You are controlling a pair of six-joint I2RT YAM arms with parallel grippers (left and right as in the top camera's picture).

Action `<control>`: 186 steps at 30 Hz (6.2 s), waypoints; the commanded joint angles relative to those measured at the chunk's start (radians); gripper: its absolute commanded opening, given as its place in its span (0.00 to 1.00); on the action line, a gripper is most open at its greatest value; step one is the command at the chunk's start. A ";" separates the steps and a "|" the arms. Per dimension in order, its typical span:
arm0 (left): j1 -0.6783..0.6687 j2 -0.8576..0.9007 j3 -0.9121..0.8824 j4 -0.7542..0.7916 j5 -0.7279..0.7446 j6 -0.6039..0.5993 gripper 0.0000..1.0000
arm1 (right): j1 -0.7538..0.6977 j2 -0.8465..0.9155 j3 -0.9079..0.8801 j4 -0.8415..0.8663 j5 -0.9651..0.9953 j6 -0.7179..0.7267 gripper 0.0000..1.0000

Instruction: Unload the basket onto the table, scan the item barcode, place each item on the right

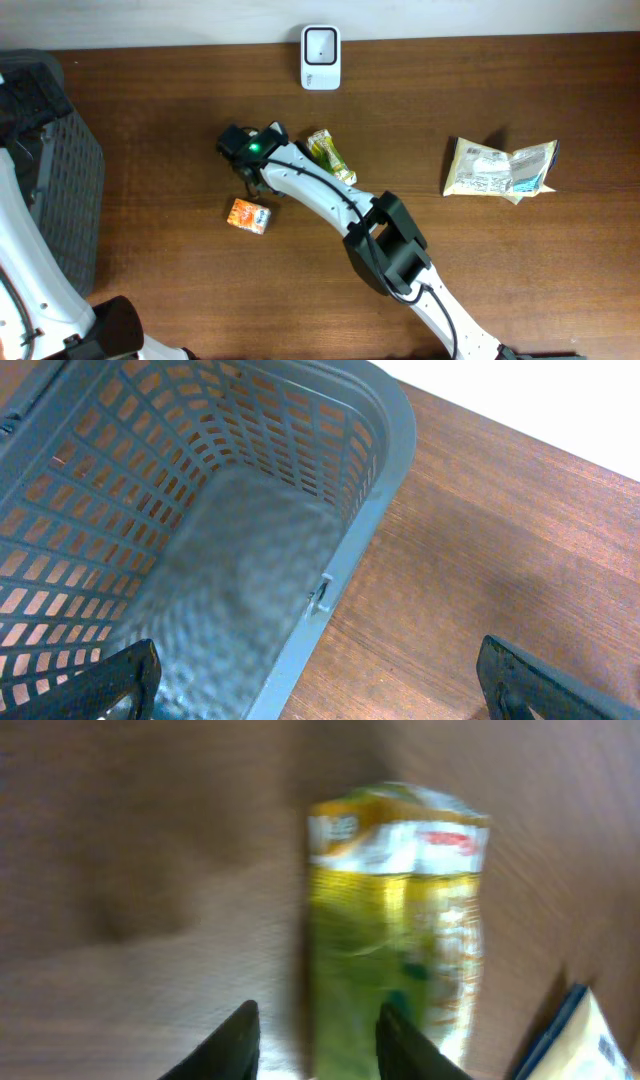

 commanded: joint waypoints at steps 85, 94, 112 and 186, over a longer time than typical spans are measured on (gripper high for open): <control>0.003 0.003 0.009 0.002 0.000 0.016 0.99 | -0.508 -0.069 -0.086 -0.128 -0.698 -0.235 0.65; 0.003 0.003 0.009 0.002 0.000 0.016 0.99 | -0.510 -0.083 -0.030 -0.212 -0.706 -0.421 0.72; 0.003 0.003 0.009 0.002 0.000 0.016 0.99 | -0.510 -0.079 -0.044 -0.167 -0.948 -0.444 0.04; 0.003 0.003 0.009 0.002 0.000 0.016 0.99 | -0.705 -0.511 -0.225 0.024 -2.053 -0.465 0.04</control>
